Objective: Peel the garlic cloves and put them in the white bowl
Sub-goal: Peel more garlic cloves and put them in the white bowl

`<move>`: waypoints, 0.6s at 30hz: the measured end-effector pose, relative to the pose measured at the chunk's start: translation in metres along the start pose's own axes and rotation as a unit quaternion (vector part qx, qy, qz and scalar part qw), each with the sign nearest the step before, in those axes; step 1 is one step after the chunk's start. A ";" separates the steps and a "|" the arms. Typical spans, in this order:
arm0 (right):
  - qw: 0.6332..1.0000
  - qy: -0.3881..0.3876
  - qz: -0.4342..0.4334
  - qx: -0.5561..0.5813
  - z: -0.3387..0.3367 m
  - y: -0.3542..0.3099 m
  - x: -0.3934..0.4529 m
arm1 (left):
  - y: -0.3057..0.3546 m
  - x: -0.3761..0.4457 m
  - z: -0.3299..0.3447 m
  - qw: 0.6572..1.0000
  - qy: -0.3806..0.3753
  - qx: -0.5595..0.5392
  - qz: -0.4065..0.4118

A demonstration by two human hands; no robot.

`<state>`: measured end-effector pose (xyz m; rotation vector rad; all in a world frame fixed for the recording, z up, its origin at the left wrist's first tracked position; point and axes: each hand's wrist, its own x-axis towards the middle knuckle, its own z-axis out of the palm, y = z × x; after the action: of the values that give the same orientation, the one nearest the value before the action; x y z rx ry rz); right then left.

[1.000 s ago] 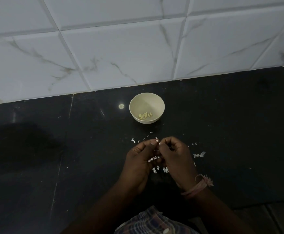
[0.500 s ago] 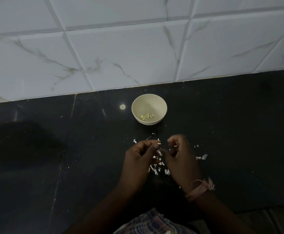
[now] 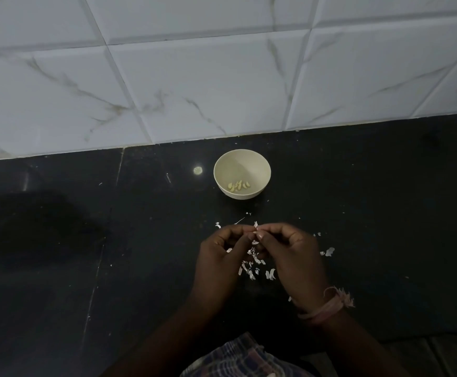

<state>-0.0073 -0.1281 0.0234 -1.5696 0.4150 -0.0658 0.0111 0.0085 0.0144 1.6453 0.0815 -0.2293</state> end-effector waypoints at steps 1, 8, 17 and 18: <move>1.000 -0.003 0.007 0.000 0.000 0.001 0.000 | -0.001 0.000 0.000 1.000 0.001 0.003 0.000; 0.998 -0.005 0.048 0.048 0.006 0.008 0.000 | -0.001 -0.002 0.000 0.999 0.018 0.019 0.018; 1.000 -0.013 -0.005 -0.021 0.004 0.010 -0.001 | -0.004 -0.001 0.003 0.988 0.060 0.133 0.050; 1.000 -0.011 -0.007 -0.025 0.004 0.011 -0.001 | -0.004 -0.001 0.003 0.986 0.062 0.144 0.057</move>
<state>-0.0090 -0.1235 0.0128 -1.6215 0.3906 -0.0495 0.0091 0.0060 0.0110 1.9461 0.0493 -0.0519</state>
